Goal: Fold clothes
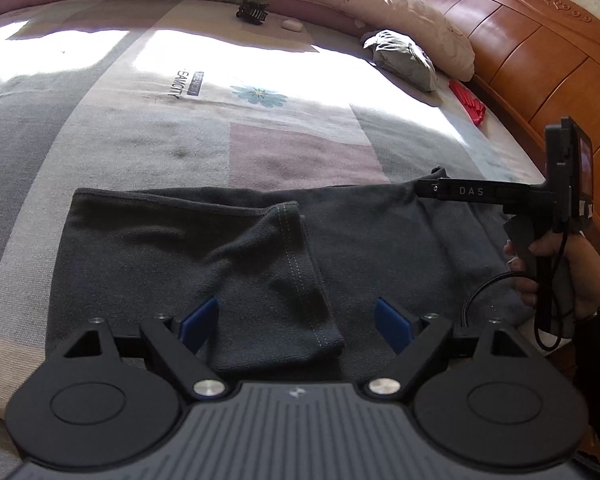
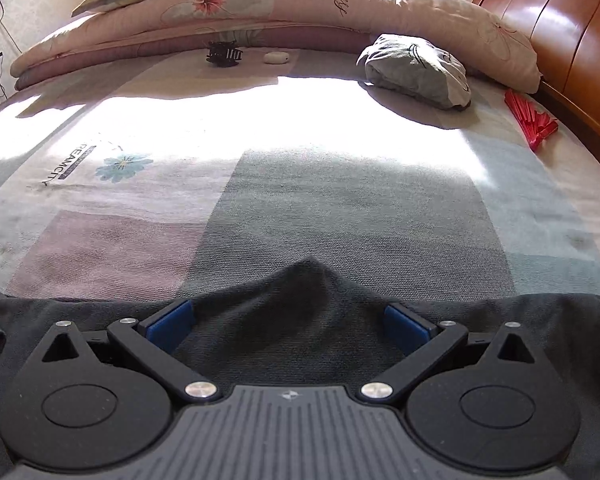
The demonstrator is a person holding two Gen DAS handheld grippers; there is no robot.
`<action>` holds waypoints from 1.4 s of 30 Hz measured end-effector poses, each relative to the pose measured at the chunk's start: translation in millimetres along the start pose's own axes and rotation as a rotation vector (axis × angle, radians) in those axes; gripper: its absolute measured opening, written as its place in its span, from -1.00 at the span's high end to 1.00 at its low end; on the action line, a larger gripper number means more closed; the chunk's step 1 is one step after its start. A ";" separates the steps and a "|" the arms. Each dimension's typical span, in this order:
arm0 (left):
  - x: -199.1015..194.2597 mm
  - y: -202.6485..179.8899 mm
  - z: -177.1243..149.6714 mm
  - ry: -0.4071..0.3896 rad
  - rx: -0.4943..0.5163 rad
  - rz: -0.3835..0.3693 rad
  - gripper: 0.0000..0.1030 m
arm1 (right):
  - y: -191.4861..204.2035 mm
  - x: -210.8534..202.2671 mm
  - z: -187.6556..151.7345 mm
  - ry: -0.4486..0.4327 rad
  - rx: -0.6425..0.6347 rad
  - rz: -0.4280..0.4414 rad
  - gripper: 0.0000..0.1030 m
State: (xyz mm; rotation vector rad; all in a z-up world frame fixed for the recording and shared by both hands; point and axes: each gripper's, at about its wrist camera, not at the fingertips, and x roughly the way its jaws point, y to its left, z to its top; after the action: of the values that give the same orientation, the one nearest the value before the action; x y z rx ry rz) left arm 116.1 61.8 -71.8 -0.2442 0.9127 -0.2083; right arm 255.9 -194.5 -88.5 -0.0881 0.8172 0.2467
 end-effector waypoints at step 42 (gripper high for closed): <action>0.0 -30.2 -0.1 0.030 0.108 0.055 -0.67 | -70.1 -86.6 -106.4 -0.048 0.069 -0.030 -1.00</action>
State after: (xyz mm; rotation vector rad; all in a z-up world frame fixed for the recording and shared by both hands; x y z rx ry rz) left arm 113.9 33.1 -63.0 -0.1164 0.9334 -0.2104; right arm 141.0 -296.6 -99.1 -0.0291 0.7755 0.1917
